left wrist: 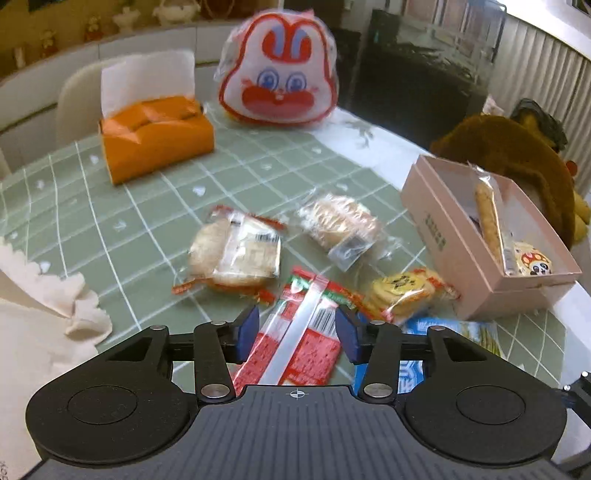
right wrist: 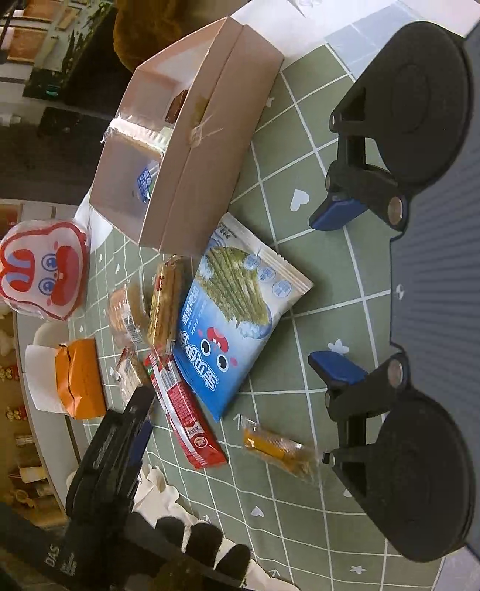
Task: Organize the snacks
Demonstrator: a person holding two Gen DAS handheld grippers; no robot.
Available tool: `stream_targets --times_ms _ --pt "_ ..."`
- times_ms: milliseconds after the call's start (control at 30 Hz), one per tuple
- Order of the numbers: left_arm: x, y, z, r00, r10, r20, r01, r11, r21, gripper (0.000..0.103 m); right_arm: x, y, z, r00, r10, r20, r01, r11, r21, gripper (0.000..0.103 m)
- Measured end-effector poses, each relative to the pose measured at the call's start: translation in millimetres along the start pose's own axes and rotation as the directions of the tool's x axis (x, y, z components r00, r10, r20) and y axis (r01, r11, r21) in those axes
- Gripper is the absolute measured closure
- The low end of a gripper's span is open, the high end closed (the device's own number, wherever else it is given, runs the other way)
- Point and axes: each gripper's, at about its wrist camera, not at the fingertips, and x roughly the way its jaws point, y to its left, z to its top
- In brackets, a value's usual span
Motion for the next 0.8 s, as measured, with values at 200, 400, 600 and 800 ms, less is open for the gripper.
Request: stream_targets --times_ms 200,400,600,800 --pt "22 1 -3 0.993 -0.037 -0.112 0.051 0.990 0.131 0.047 -4 0 -7 1.000 -0.012 0.017 0.012 1.000 0.013 0.024" --pt "34 -1 3 0.992 -0.002 -0.127 0.022 0.988 0.153 0.035 -3 -1 -10 0.999 -0.022 0.026 0.021 0.999 0.025 0.014" --pt "40 -19 2 0.988 0.019 -0.153 0.019 0.971 0.239 0.022 -2 1 -11 1.000 -0.006 0.022 0.006 1.000 0.011 0.007" --pt "22 -12 -11 0.992 0.028 -0.123 -0.006 0.984 0.178 0.047 0 3 -13 1.000 0.017 0.021 -0.016 1.000 -0.013 0.000"
